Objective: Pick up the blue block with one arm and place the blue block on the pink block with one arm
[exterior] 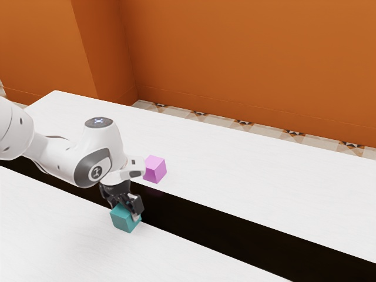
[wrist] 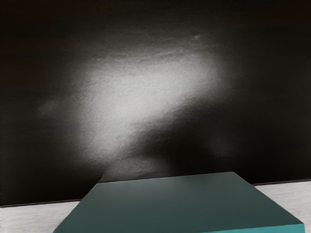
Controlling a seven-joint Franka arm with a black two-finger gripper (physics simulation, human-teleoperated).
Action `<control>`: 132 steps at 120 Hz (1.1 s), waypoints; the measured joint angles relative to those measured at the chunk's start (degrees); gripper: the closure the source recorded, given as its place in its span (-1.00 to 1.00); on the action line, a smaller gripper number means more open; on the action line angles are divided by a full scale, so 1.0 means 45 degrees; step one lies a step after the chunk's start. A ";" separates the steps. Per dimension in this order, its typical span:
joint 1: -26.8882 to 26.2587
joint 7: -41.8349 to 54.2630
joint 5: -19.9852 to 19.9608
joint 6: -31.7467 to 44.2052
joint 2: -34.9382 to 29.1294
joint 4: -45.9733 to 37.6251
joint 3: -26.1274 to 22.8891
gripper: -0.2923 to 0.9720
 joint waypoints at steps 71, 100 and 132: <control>-0.0197 -0.0612 0.0378 -0.0735 -0.0077 0.1503 -0.0033 -0.05; -0.0126 -0.0783 0.0870 -0.3576 0.1090 0.5906 -0.0003 -0.05; -0.0071 -0.0807 0.1156 -0.5967 0.4158 1.0153 0.0273 -0.05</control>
